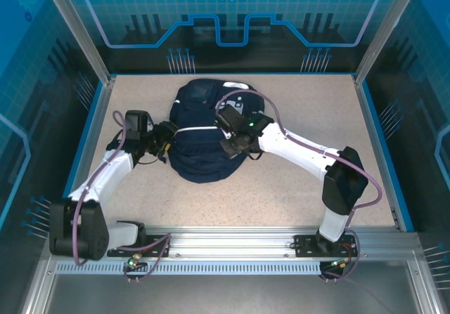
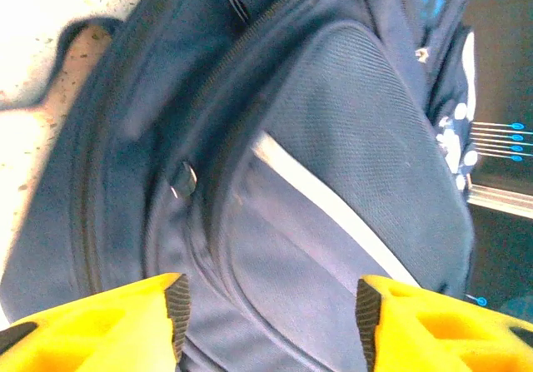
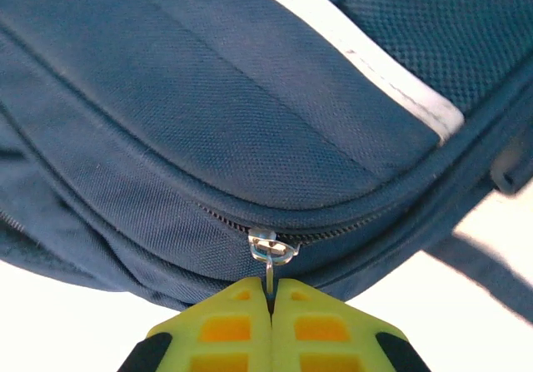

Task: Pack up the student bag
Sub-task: Zip the student bag at the center of the table.

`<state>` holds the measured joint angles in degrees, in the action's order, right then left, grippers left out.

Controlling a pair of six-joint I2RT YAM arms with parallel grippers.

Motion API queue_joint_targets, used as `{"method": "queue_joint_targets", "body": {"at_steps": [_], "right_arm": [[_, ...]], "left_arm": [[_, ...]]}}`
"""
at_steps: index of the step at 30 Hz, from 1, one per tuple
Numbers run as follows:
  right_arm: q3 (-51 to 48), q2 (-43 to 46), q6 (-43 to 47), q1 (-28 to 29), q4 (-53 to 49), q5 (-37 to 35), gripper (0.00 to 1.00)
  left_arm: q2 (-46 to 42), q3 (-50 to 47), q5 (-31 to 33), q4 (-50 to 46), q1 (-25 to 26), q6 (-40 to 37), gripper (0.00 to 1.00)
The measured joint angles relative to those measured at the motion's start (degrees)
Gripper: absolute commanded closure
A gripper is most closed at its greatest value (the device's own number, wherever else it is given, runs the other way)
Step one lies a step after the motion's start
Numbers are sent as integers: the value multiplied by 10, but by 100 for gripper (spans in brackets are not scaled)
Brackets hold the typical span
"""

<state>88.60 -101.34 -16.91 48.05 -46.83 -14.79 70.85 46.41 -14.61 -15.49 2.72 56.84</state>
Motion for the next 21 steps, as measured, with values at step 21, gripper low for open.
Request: {"method": "queue_joint_targets", "body": {"at_steps": [21], "right_arm": [[68, -63, -26, 60, 8, 46, 100]], "left_arm": [[13, -89, -72, 124, 33, 145, 71]]}}
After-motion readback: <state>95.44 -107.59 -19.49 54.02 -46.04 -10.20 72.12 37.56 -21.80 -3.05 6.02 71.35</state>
